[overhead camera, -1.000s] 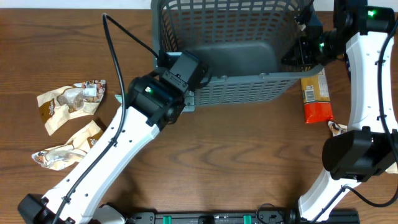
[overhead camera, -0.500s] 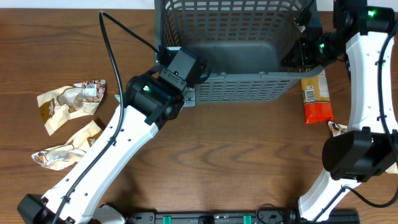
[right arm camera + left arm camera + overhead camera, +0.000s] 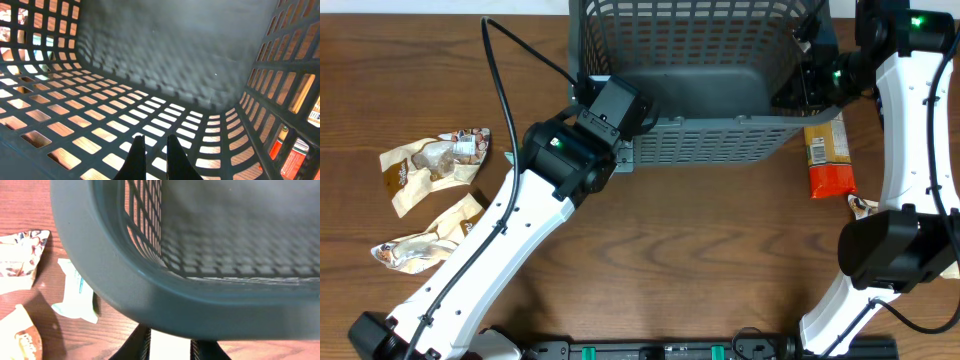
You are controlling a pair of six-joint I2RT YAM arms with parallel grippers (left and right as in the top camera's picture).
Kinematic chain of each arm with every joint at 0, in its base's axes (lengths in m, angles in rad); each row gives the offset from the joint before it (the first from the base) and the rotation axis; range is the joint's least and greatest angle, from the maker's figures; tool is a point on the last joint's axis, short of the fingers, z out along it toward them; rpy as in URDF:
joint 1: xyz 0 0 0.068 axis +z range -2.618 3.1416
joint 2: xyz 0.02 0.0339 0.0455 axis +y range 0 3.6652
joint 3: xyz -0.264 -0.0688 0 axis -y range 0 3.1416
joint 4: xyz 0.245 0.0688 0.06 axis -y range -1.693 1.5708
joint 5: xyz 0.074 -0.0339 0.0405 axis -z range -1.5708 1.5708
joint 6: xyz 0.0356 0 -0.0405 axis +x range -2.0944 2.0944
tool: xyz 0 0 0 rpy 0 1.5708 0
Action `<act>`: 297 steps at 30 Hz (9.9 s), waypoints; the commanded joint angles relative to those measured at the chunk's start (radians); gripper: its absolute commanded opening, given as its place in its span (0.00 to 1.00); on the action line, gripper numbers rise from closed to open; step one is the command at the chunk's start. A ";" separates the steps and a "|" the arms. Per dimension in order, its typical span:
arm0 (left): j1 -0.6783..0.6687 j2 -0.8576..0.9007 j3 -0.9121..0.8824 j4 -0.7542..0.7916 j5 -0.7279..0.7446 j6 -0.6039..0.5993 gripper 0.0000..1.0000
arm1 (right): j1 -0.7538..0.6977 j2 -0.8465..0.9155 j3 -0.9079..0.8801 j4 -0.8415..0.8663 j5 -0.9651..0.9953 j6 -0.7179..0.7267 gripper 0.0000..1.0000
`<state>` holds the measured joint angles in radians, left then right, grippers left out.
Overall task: Pack container
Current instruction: 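Push the grey basket forward and right with both grippers, then release the basket and retract both grippers, then lower the right gripper onto the spaghetti package and grasp it, then lift the spaghetti package and carry it into the basket, then release the spaghetti in the basket and withdraw the right gripper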
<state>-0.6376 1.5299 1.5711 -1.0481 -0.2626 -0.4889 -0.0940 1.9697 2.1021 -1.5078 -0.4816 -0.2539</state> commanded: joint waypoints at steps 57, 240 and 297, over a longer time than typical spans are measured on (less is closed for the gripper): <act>-0.048 -0.571 0.015 -0.517 -0.248 0.044 0.99 | -0.301 -0.271 0.458 -0.122 0.615 0.211 0.99; -0.048 -0.571 0.015 -0.567 -0.247 0.043 0.99 | 0.070 -0.146 0.338 0.420 0.052 0.143 0.01; -0.048 -0.571 0.015 -0.567 -0.247 0.043 0.99 | 0.104 0.078 0.125 0.184 0.213 0.057 0.27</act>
<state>-0.6846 0.9585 1.5726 -1.6062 -0.4870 -0.4446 -0.0013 2.0708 2.2158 -1.3350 -0.2630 -0.1696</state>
